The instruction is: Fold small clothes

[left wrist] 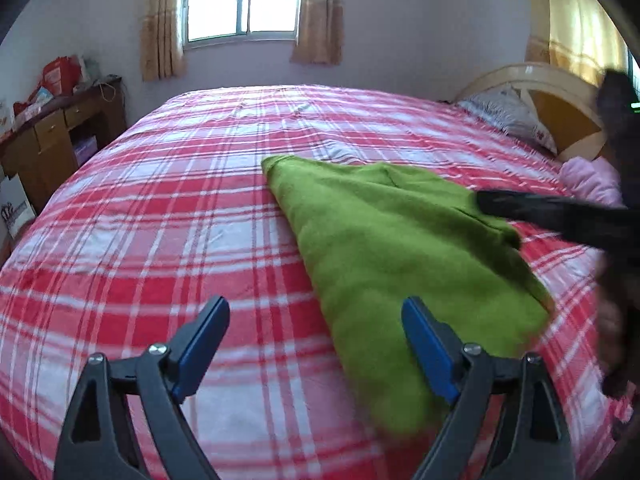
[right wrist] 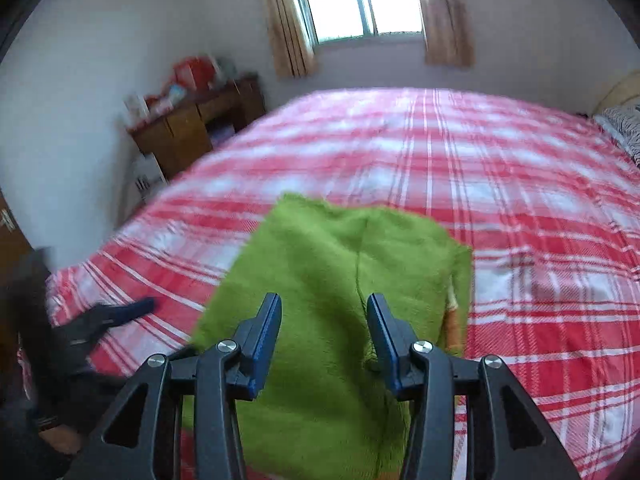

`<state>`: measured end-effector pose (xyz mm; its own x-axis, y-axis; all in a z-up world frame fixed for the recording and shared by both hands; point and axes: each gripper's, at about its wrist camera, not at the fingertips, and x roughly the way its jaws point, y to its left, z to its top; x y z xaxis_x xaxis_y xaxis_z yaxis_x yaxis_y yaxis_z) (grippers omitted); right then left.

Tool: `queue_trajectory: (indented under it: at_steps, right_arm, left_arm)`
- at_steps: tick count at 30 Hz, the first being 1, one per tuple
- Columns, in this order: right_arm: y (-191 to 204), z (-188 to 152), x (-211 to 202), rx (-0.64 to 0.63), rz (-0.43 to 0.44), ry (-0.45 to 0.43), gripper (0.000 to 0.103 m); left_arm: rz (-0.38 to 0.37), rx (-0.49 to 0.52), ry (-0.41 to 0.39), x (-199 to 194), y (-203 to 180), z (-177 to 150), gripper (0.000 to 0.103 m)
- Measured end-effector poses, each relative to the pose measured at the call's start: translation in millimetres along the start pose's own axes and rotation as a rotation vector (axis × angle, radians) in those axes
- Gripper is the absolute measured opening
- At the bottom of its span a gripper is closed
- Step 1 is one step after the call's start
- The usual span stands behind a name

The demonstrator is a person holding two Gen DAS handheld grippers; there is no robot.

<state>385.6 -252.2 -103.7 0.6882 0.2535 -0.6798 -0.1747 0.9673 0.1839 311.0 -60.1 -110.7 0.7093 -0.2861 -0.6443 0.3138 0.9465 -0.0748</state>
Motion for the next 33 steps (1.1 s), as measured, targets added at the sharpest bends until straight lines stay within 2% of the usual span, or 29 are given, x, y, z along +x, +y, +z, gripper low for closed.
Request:
queue_trajectory:
  at_steps: [4,7,9,11,12,14,17,18,19,21,23,25,26,28,30,31,33]
  right_arm:
    - [-11.8,-16.6,18.5,-0.029,-0.052,0.056,0.046]
    - [-25.7,-18.9,22.1,0.013,-0.045,0.050,0.046]
    - [-25.1,-17.5,23.9,0.018,-0.046,0.053,0.046]
    - [-22.1,-16.8,24.6,0.003,-0.053,0.060,0.046]
    - [-22.3,-17.0,25.4,0.002,-0.052,0.064,0.046]
    - [-25.5,-18.4,25.7,0.010,-0.053,0.066,0.046]
    - [-31.8,-22.3,27.0,0.020,-0.055,0.070,0.046]
    - [-34.1,-24.0,27.4,0.025,-0.055,0.071,0.046]
    - [-35.4,-25.3,27.0,0.025,-0.056,0.067,0.046]
    - [-37.1,-27.8,25.7,0.022,-0.075,0.059,0.045]
    - [-40.0,-31.2,24.6,0.026,-0.079,0.051,0.044]
    - [-42.1,-34.4,24.3,0.012,-0.082,0.045,0.044]
    - [-44.0,-35.2,24.5,0.011,-0.076,0.045,0.044]
    - [-46.8,-34.8,24.7,0.013,-0.063,0.047,0.044]
    - [-49.1,-35.0,26.0,0.008,-0.055,0.048,0.044]
    - [-49.7,-35.5,26.2,0.006,-0.053,0.045,0.044]
    - [-51.4,-38.4,25.4,0.014,-0.046,0.031,0.044]
  left_arm:
    - [-0.002,0.012,0.016,-26.6,1.2,-40.6,0.102]
    - [0.020,0.050,0.094,-15.4,-9.2,-57.7,0.102]
    - [0.055,0.042,0.109,-6.5,-12.3,-52.5,0.102]
    - [0.002,0.013,0.110,-0.3,-13.8,-43.2,0.102]
    - [0.004,0.003,0.105,3.2,-15.5,-38.1,0.102]
    - [0.052,0.018,0.088,12.2,-21.4,-29.4,0.102]
    - [0.252,0.019,0.119,29.3,-11.7,-28.8,0.103]
    - [0.241,-0.012,0.145,31.8,-4.7,-31.4,0.103]
    - [0.181,-0.080,0.170,31.5,7.6,-35.3,0.103]
    - [0.158,-0.092,0.176,27.6,13.7,-41.1,0.103]
    - [0.143,-0.070,0.158,17.6,10.6,-44.0,0.103]
    - [0.086,-0.065,0.138,5.2,8.6,-46.1,0.103]
    - [0.071,-0.061,0.111,-2.6,8.9,-46.2,0.103]
    - [0.060,-0.059,-0.010,-30.2,11.2,-38.8,0.103]
    - [0.071,-0.070,-0.099,-46.9,17.7,-25.8,0.103]
    - [0.069,-0.085,-0.132,-49.6,22.1,-16.0,0.103]
    - [0.051,-0.084,-0.130,-38.4,24.8,5.5,0.103]
